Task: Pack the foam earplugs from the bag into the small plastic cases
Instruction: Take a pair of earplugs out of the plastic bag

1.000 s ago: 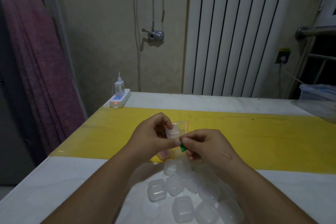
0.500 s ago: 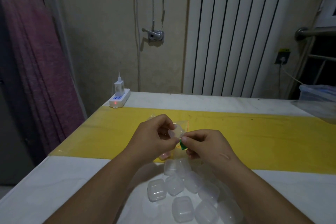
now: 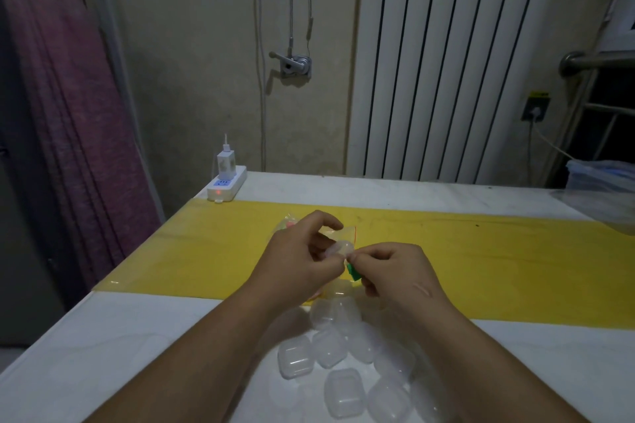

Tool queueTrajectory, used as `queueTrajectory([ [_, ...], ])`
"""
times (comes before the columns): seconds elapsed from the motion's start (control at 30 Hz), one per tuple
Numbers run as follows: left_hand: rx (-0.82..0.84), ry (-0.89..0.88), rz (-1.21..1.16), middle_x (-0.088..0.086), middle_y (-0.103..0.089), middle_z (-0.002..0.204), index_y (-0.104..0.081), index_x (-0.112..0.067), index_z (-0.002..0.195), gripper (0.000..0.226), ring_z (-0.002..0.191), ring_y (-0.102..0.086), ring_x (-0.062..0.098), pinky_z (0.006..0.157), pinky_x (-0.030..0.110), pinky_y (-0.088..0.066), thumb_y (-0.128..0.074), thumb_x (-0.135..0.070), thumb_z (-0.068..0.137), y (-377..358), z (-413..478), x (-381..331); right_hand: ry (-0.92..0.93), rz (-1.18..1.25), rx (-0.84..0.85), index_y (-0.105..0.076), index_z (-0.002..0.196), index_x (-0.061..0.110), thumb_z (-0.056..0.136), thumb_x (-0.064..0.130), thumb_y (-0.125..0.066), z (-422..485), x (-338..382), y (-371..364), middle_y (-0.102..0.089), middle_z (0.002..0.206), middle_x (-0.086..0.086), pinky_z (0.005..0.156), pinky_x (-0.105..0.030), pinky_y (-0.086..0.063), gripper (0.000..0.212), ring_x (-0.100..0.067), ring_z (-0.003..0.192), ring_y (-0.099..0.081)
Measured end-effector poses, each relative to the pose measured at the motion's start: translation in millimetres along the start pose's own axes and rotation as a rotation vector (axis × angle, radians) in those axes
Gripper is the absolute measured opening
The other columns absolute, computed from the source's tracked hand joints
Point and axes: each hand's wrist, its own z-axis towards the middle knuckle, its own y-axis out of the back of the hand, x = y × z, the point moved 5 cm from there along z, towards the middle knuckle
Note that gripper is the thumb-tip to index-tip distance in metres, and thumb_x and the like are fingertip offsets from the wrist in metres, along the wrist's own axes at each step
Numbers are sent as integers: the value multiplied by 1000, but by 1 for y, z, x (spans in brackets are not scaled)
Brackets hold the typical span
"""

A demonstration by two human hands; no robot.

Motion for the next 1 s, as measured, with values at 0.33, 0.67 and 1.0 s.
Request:
queueTrajectory([
  [0.33,-29,-52,164,-13,-70,85,-72,-28,100,38,79,-65,5,73,22,-53,-65,-36,63,2,0,2,-15,141,127,-77,83,8,90,12,-68,3,-4,-2,-62,66,-9,53,-19,-49,12,-7,52,-53],
  [0.67,-99,75,-126,-2,-71,79,-68,-39,98,28,69,-65,15,65,31,-55,-57,-14,90,5,1,-1,-32,41,7,-77,73,9,85,15,-70,6,-3,8,-52,46,5,45,-18,-39,15,-8,41,-44],
  [1.0,37,185,-157,-2,-70,97,-71,-27,96,38,78,-66,6,72,28,-58,-74,4,75,7,-1,7,17,232,31,-71,77,5,87,1,-69,6,0,14,-66,66,-8,57,-24,-57,11,-11,54,-60],
])
